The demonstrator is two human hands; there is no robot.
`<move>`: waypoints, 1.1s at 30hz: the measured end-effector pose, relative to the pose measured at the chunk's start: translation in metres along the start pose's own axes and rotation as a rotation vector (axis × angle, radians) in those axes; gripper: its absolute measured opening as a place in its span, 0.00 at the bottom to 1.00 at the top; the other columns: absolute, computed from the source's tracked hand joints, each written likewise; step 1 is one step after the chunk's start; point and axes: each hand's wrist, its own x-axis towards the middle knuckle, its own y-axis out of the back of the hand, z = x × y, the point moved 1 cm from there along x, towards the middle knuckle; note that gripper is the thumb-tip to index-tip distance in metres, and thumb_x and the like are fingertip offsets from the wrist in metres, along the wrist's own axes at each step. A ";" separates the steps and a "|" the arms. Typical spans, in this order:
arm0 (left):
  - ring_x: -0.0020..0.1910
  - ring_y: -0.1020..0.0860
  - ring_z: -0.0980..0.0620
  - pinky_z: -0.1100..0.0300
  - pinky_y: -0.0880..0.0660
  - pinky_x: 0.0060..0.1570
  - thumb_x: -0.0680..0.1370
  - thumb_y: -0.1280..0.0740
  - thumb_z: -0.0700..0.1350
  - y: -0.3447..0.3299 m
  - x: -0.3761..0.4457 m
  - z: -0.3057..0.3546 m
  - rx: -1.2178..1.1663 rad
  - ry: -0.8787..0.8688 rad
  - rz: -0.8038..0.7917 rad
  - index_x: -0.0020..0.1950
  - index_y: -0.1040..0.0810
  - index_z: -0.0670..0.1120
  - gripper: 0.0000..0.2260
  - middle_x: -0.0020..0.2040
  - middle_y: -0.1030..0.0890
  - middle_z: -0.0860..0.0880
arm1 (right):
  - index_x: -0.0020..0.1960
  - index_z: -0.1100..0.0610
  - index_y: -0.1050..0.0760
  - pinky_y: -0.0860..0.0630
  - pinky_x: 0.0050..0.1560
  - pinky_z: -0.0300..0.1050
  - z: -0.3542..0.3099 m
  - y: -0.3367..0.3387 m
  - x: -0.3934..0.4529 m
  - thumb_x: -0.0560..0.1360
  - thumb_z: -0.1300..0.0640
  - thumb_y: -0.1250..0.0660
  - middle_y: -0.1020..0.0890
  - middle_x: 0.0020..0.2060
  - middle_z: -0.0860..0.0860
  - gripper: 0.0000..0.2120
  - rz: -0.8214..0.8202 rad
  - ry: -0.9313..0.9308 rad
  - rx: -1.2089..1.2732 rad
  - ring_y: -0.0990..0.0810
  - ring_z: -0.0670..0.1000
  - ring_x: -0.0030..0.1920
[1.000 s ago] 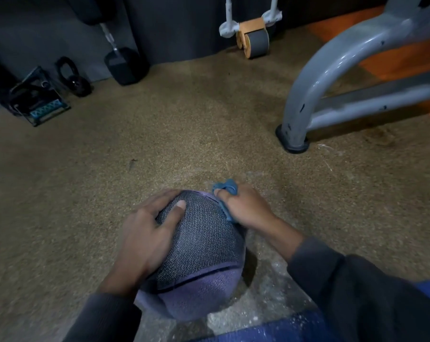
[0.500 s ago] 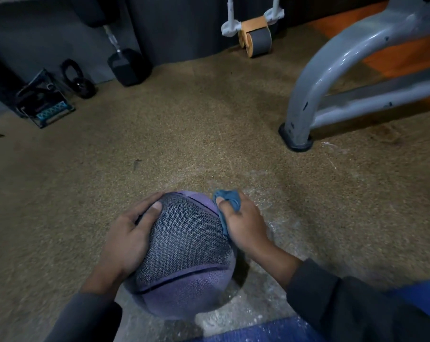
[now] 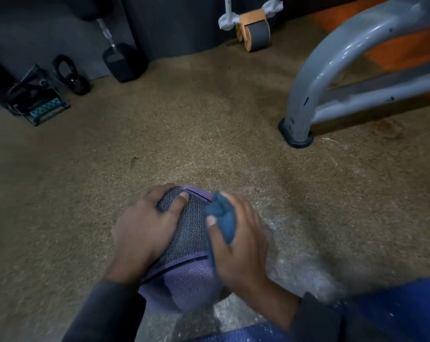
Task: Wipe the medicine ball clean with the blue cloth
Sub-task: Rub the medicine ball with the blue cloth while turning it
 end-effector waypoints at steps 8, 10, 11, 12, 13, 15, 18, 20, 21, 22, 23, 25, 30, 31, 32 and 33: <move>0.67 0.26 0.45 0.51 0.31 0.64 0.75 0.41 0.70 -0.001 -0.006 0.004 0.010 0.063 0.052 0.67 0.26 0.64 0.24 0.70 0.26 0.57 | 0.67 0.45 0.30 0.34 0.61 0.41 -0.002 0.000 -0.004 0.76 0.36 0.46 0.26 0.62 0.40 0.24 0.005 -0.078 0.037 0.29 0.42 0.62; 0.67 0.27 0.46 0.52 0.31 0.64 0.76 0.41 0.68 -0.002 -0.008 0.005 0.003 0.056 0.077 0.68 0.26 0.62 0.23 0.71 0.26 0.57 | 0.70 0.48 0.31 0.35 0.62 0.42 -0.022 -0.001 -0.005 0.77 0.37 0.46 0.28 0.65 0.40 0.26 0.017 0.122 -0.072 0.31 0.43 0.63; 0.68 0.27 0.46 0.52 0.32 0.64 0.76 0.41 0.67 -0.003 -0.009 0.004 -0.001 0.055 0.080 0.68 0.26 0.62 0.23 0.71 0.27 0.57 | 0.70 0.48 0.30 0.35 0.61 0.42 -0.024 -0.002 0.000 0.77 0.38 0.45 0.27 0.65 0.41 0.25 0.030 0.157 -0.085 0.31 0.44 0.62; 0.68 0.27 0.46 0.53 0.32 0.64 0.76 0.41 0.67 -0.003 -0.009 0.003 -0.007 0.056 0.079 0.68 0.26 0.61 0.23 0.71 0.27 0.57 | 0.69 0.48 0.30 0.34 0.60 0.41 -0.019 -0.003 0.005 0.77 0.39 0.45 0.26 0.64 0.41 0.25 0.038 0.133 -0.057 0.30 0.43 0.61; 0.68 0.27 0.46 0.53 0.32 0.64 0.76 0.41 0.67 -0.002 -0.010 0.001 -0.018 0.057 0.081 0.69 0.26 0.61 0.23 0.71 0.27 0.57 | 0.68 0.48 0.29 0.33 0.59 0.39 -0.009 -0.005 0.010 0.77 0.39 0.44 0.25 0.63 0.41 0.24 0.037 0.051 0.006 0.29 0.42 0.60; 0.67 0.27 0.46 0.53 0.32 0.63 0.77 0.41 0.66 -0.001 -0.011 -0.002 -0.035 0.062 0.096 0.68 0.26 0.61 0.22 0.71 0.26 0.56 | 0.64 0.47 0.26 0.31 0.50 0.38 0.023 -0.008 0.017 0.79 0.41 0.43 0.21 0.56 0.43 0.19 0.013 -0.221 0.147 0.23 0.46 0.57; 0.67 0.27 0.46 0.52 0.32 0.63 0.77 0.41 0.67 -0.001 -0.015 -0.002 -0.039 0.064 0.114 0.68 0.26 0.63 0.21 0.70 0.27 0.57 | 0.57 0.47 0.25 0.31 0.41 0.39 0.050 -0.012 0.008 0.81 0.46 0.41 0.22 0.46 0.42 0.10 -0.008 -0.455 0.262 0.20 0.53 0.52; 0.67 0.27 0.46 0.52 0.32 0.63 0.77 0.41 0.66 -0.003 -0.015 -0.002 -0.021 0.050 0.117 0.68 0.26 0.63 0.21 0.71 0.27 0.57 | 0.59 0.44 0.28 0.30 0.48 0.39 0.034 -0.010 0.003 0.79 0.42 0.41 0.23 0.50 0.39 0.11 0.029 -0.373 0.274 0.22 0.48 0.55; 0.67 0.27 0.46 0.52 0.32 0.63 0.77 0.41 0.66 -0.004 -0.014 -0.002 -0.011 0.042 0.115 0.68 0.26 0.63 0.21 0.71 0.27 0.57 | 0.61 0.44 0.28 0.30 0.53 0.37 0.020 -0.008 0.001 0.77 0.39 0.43 0.24 0.54 0.39 0.17 0.054 -0.271 0.242 0.25 0.44 0.58; 0.67 0.27 0.46 0.52 0.32 0.63 0.77 0.41 0.66 -0.005 -0.013 -0.003 -0.009 0.034 0.113 0.68 0.26 0.62 0.21 0.71 0.27 0.57 | 0.64 0.46 0.28 0.33 0.57 0.35 0.005 -0.006 0.000 0.76 0.37 0.45 0.25 0.58 0.39 0.22 0.064 -0.152 0.180 0.28 0.41 0.60; 0.67 0.27 0.46 0.52 0.32 0.63 0.77 0.41 0.66 -0.005 -0.013 -0.005 -0.012 0.031 0.112 0.68 0.26 0.62 0.22 0.71 0.27 0.57 | 0.66 0.47 0.28 0.34 0.60 0.35 -0.006 -0.005 -0.001 0.75 0.37 0.46 0.26 0.60 0.39 0.25 0.072 -0.042 0.121 0.30 0.40 0.61; 0.68 0.28 0.47 0.52 0.32 0.65 0.76 0.42 0.67 -0.006 -0.013 -0.007 -0.012 0.023 0.112 0.68 0.27 0.62 0.22 0.71 0.27 0.58 | 0.67 0.48 0.28 0.34 0.61 0.38 -0.013 -0.006 0.005 0.76 0.39 0.45 0.25 0.61 0.40 0.24 0.078 0.029 0.097 0.29 0.41 0.62; 0.68 0.28 0.49 0.51 0.32 0.64 0.76 0.43 0.68 -0.008 -0.016 -0.007 -0.015 -0.040 0.107 0.69 0.27 0.62 0.23 0.70 0.28 0.60 | 0.50 0.55 0.22 0.27 0.42 0.47 0.037 -0.013 0.047 0.81 0.45 0.41 0.19 0.42 0.53 0.15 -0.111 -0.586 0.308 0.21 0.54 0.42; 0.68 0.28 0.49 0.52 0.32 0.63 0.76 0.43 0.68 -0.008 -0.016 -0.007 -0.017 -0.047 0.105 0.68 0.27 0.62 0.23 0.70 0.28 0.61 | 0.47 0.57 0.22 0.26 0.42 0.48 0.043 -0.014 0.050 0.81 0.46 0.40 0.20 0.40 0.54 0.16 -0.146 -0.665 0.351 0.21 0.55 0.41; 0.68 0.28 0.50 0.52 0.32 0.62 0.77 0.42 0.68 -0.008 -0.016 -0.007 -0.017 -0.050 0.106 0.68 0.27 0.62 0.23 0.70 0.28 0.61 | 0.46 0.56 0.22 0.24 0.43 0.50 0.045 -0.016 0.049 0.80 0.44 0.40 0.19 0.40 0.54 0.16 -0.143 -0.678 0.368 0.20 0.56 0.42; 0.67 0.28 0.50 0.52 0.32 0.62 0.77 0.42 0.68 -0.007 -0.015 -0.007 -0.018 -0.048 0.110 0.68 0.27 0.63 0.22 0.70 0.28 0.61 | 0.48 0.53 0.22 0.23 0.48 0.53 0.043 -0.018 0.045 0.78 0.41 0.40 0.18 0.43 0.53 0.16 -0.121 -0.631 0.347 0.19 0.56 0.44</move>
